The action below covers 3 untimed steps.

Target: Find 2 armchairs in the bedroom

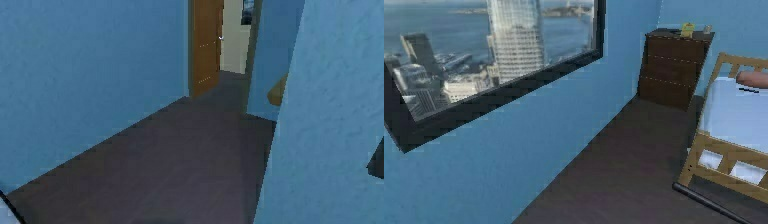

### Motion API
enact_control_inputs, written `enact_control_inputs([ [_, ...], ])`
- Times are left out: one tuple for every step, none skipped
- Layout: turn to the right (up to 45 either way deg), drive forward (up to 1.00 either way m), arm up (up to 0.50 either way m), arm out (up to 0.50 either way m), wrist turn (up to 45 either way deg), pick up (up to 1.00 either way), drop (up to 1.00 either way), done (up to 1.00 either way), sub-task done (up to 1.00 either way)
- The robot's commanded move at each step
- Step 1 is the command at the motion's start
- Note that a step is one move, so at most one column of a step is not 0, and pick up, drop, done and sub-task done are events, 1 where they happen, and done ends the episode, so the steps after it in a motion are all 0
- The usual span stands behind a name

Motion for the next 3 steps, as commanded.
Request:
enact_control_inputs([
  [6.0,0.00,0.00,0.00,0.0,0.00,0.00,0.00,0.00],
  [3.0,0.00,0.00,0.00,0.0,0.00,0.00,0.00,0.00],
  [0.0,0.50,0.00,0.00,0.0,0.00,0.00,0.00,0.00],
])
